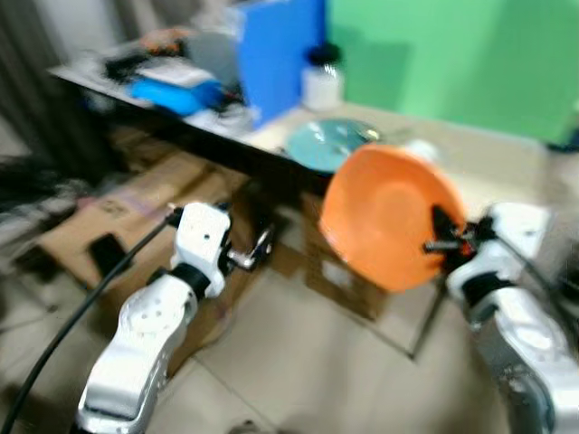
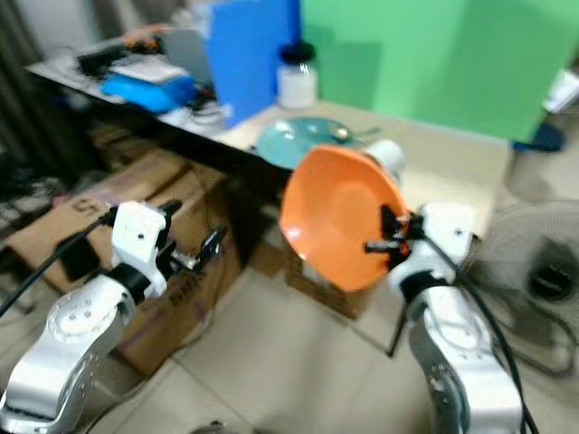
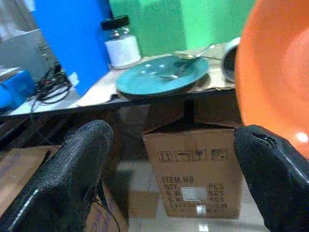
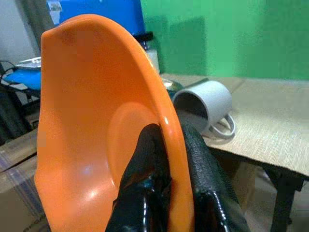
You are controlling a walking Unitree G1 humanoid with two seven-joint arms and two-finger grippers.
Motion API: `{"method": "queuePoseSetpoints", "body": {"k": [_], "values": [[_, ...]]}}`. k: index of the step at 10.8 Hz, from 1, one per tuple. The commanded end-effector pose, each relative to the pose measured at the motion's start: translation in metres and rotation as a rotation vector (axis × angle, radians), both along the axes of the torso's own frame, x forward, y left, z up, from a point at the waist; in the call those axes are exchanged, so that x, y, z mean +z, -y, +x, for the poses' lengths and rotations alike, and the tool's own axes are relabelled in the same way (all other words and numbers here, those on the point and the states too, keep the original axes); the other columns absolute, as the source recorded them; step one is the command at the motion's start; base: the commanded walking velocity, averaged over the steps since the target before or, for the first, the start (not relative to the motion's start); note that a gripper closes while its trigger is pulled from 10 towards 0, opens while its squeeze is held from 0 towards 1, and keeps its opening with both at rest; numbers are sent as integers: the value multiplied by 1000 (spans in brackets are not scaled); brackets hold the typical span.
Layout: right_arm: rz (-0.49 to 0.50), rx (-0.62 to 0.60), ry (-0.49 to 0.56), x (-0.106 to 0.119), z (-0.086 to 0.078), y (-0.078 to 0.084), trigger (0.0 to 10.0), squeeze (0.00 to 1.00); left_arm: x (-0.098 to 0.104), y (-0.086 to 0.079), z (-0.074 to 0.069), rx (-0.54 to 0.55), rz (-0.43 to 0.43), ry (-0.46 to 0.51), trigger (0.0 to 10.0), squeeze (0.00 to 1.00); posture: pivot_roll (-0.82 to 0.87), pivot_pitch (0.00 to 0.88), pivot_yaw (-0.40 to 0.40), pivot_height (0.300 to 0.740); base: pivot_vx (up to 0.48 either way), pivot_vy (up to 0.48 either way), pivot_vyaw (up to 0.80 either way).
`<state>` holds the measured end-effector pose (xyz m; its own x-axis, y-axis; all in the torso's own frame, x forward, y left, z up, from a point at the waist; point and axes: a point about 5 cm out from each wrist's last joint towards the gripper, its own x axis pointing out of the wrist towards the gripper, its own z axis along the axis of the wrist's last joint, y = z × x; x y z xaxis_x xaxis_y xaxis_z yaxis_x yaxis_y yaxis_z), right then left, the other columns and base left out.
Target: Setting the table
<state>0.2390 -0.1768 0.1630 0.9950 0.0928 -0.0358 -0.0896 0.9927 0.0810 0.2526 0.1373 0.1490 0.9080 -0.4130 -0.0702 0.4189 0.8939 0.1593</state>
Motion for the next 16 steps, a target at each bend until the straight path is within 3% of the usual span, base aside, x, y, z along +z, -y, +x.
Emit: {"method": "queuePoseSetpoints", "body": {"k": [1, 3, 5, 7, 8, 9, 12, 14, 16], "values": [[-23, 19, 38, 4, 1, -3, 10000, 0, -6, -2, 0, 17, 14, -14, 10000, 0, 73, 0, 83, 740, 0, 0, 0], [-83, 1, -35, -21, 3, 4, 10000, 0, -23, -5, -3, 34, 28, -55, 10000, 0, 72, 0, 78, 740, 0, 0, 0], [-169, 12, -218, -73, 4, 15, 10000, 0, -66, -14, -9, 84, 34, -217, 10000, 0, 74, 0, 71, 740, 0, 0, 0], [-206, -42, -411, -134, 5, 31, 10000, 0, -144, -34, -27, 178, 73, -501, 10000, 0, 91, 0, 49, 740, 0, 0, 0], [-239, -118, -523, -165, -1, 44, 10000, 0, -179, -41, -44, 221, 97, -647, 10000, 0, 102, 0, 42, 740, 0, 0, 0], [-272, -125, -620, -187, -11, 50, 10000, 0, -202, -41, -58, 236, 95, -754, 10000, 0, 109, 0, 35, 740, 0, 0, 0], [-296, -194, -845, -227, -52, 63, 10000, 0, -212, -36, -53, 345, -33, -764, 10000, 0, 110, 0, 36, 740, 0, 0, 0], [-255, -189, -896, -240, -66, 53, 10000, 0, -223, -36, -62, 310, -13, -825, 10000, 0, 104, 0, 46, 740, 0, 0, 0], [-189, -261, -935, -246, -74, 51, 10000, 0, -231, -41, -72, 323, 8, -876, 10000, 0, 96, 0, 56, 740, 0, 0, 0]]}}
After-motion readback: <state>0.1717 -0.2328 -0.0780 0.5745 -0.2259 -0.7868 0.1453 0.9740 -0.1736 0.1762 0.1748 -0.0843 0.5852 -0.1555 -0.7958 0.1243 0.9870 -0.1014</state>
